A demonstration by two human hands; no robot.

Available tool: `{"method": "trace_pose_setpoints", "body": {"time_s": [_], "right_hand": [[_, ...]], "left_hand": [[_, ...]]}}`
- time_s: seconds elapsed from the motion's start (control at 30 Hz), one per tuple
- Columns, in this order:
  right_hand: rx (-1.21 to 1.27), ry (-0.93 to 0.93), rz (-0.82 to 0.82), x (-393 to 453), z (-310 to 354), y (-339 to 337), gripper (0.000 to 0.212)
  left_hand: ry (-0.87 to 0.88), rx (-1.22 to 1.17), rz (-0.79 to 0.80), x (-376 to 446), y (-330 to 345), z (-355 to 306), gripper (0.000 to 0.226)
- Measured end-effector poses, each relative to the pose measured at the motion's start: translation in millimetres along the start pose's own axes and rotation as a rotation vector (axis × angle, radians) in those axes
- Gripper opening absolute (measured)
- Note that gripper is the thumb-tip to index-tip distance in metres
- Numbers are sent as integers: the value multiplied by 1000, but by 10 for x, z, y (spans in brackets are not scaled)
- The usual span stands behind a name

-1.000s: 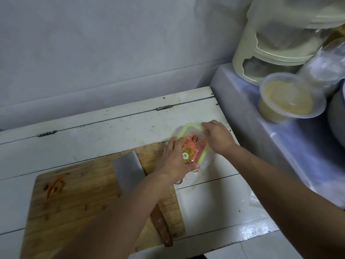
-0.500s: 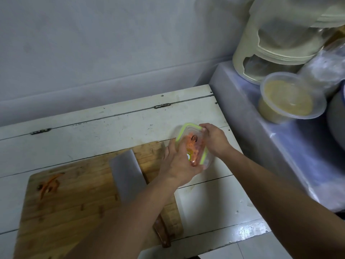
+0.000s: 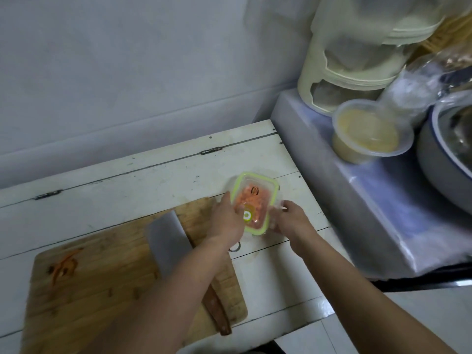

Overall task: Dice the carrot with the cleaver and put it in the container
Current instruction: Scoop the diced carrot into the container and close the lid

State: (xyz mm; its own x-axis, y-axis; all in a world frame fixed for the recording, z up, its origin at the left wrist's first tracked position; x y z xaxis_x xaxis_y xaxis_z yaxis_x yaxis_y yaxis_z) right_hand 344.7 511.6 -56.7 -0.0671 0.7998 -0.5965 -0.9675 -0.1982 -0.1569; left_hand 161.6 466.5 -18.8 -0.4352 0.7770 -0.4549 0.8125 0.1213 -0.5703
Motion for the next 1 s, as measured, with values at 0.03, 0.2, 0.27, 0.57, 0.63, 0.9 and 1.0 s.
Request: {"method": "trace_pose_setpoints", "body": {"time_s": [0.03,0.2,0.27,0.57,0.63,0.9,1.0], "right_hand": [[5,-6,-26,-12,28,-14,38],[-119,-131,-136,-52,151,-189,65],[-153,-165,-133,-50,157,-201,61],[-237,-270,-360,-223,144,-239,35],[-309,-306,-429,-309,166,-197,29],[-277,-149,-361,-231,131,-194,34],[-313,-147,-376,-262,144,-176,31]], "left_hand": [[-26,-40,-14,9,-27,29,41],[-249,-281,97,-46,79,284,47],[-300,-374,142,-46,138,345,63],[-210,-378,74,-77,90,244,73],[-155,-390,25,-143,80,201,46],[-142,-344,18,-141,174,233,38],[-114,-255,16,-143,193,193,34]]}}
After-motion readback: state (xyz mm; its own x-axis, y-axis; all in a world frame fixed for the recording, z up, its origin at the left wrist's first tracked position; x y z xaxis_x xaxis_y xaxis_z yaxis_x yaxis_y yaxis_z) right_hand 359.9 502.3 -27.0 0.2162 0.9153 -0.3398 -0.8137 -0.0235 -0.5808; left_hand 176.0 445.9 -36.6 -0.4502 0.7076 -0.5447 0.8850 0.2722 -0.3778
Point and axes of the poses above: each hand's wrist, its own x-axis towards the middle knuckle, its own y-axis out of the palm, z = x × y, the point moved 7 cm from there along x, towards the middle knuckle, and after that the axes turned 3 degrees about -y, right-handed, at the moved point
